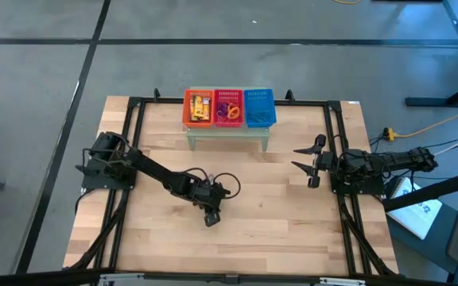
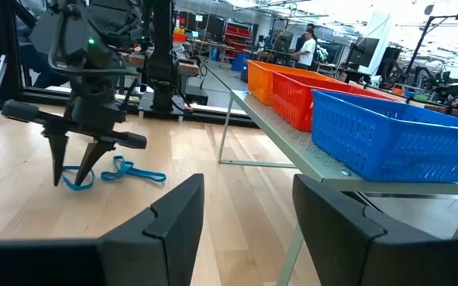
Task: Pick & Place Office Desk Supplies
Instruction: Put the blue rubber band into the blue bin on the shelf
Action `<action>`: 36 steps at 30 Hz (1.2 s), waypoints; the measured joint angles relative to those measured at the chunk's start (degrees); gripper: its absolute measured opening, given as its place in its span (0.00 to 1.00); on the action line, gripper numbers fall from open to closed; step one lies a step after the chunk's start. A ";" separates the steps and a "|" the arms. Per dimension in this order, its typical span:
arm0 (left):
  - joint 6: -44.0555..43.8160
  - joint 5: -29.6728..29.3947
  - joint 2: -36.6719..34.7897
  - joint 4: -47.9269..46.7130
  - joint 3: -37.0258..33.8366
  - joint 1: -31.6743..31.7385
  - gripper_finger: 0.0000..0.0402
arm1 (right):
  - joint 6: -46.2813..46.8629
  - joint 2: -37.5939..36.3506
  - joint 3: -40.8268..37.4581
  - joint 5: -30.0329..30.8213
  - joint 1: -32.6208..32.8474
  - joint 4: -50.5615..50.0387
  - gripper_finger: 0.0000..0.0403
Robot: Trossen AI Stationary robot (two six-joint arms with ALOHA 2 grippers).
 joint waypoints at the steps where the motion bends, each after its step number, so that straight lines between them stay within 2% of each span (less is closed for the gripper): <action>1: 0.00 0.76 0.01 0.39 -0.02 0.26 0.26 | 0.00 0.00 0.00 0.00 -0.01 0.01 0.48; 6: -0.51 2.95 0.35 4.61 -0.18 0.97 0.05 | 0.00 0.00 0.00 0.00 -0.01 0.01 0.48; 8: -1.50 3.86 0.57 7.10 -0.25 1.29 0.02 | 0.00 0.00 0.00 0.00 -0.01 0.01 0.48; 15: -5.04 3.97 0.45 9.83 -0.23 2.17 0.00 | -0.02 -0.01 0.00 0.00 -0.01 -0.01 0.48; 19: -6.61 3.28 0.45 20.02 -0.23 2.56 0.00 | -0.04 0.00 0.00 0.00 0.01 0.01 0.48; 23: -7.47 -0.39 0.30 31.57 -0.21 2.90 0.00 | -0.20 0.00 0.00 0.00 0.00 0.01 0.48; 26: -5.67 -1.53 -0.92 36.61 -0.15 3.29 0.00 | -0.22 0.00 0.00 0.02 -0.01 -0.01 0.48; 33: 2.48 -1.85 -9.40 33.91 1.77 5.18 0.00 | -0.20 -0.02 0.00 0.01 0.01 0.00 0.48; 36: 7.31 -3.14 -14.00 28.44 4.21 5.99 0.00 | -0.19 0.00 0.00 0.00 0.01 -0.01 0.48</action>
